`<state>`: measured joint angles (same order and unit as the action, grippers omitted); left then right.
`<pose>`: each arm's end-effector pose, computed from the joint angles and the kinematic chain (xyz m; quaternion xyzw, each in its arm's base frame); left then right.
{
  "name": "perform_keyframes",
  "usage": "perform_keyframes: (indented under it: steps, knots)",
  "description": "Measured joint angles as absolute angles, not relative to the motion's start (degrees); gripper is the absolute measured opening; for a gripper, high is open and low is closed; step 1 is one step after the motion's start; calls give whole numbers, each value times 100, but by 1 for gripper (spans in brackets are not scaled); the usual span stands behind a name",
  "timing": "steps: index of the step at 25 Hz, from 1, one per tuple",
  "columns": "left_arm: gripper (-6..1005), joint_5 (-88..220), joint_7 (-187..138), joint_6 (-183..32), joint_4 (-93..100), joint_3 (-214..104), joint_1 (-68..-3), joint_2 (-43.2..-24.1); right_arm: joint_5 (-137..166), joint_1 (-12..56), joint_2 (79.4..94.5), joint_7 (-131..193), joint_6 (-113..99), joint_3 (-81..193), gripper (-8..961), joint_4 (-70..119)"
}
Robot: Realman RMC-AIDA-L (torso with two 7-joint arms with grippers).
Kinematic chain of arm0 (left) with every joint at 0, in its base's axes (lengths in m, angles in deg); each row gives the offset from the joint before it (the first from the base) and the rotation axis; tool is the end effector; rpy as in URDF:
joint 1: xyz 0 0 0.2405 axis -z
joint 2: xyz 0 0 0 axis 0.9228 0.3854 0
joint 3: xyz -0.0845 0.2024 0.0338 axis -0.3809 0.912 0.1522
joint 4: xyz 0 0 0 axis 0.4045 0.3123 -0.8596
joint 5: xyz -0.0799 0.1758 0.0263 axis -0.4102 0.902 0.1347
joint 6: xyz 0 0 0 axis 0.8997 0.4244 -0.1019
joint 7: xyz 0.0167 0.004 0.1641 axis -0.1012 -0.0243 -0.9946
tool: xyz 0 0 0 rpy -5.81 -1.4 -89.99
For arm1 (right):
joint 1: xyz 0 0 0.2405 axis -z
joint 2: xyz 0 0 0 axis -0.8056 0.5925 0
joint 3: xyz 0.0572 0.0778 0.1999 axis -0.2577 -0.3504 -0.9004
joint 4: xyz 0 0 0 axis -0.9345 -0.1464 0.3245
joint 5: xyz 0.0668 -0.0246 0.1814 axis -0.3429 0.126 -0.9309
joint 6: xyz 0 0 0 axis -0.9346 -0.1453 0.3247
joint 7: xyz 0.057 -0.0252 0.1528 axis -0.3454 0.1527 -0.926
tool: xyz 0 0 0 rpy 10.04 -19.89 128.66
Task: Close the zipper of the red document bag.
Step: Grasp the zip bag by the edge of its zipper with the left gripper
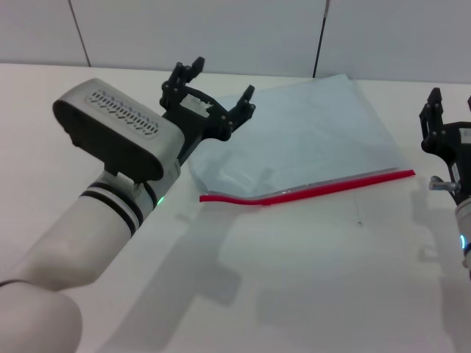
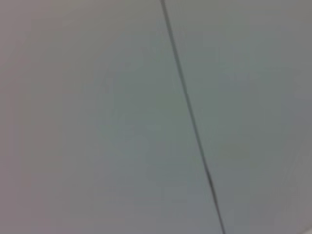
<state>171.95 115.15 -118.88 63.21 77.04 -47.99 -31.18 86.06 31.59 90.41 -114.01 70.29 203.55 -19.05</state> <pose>-0.1464 0.3397 -0.0480 -0.8025 -0.1129 -0.2469 0.5313 0.2139 0.3181 -0.0263 -0.6437 0.2589 0.2905 0.6590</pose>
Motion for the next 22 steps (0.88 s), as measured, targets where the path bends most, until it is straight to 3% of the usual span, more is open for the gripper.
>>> perform_keyframes:
  steps: [9,12,20,22]
  knots:
    - [876,17241,10744,-9521,7532,6993,-4965,-2775,8597,3161,9037,-11401,6945,20321,565,-1903]
    - [877,17252,10473,-8710,7825,6712,-5019,-2737,8589,3161,9032,-11401,6839,20298,564,-1904]
    - [877,17732,9837,-5993,8337,5560,-5079,-2880,8408,3074,9026,-11397,6807,20327,563,-1897]
    - [876,18381,9886,-4997,8486,5101,-5053,-3081,8394,3065,9022,-11396,6802,20336,563,-1895]
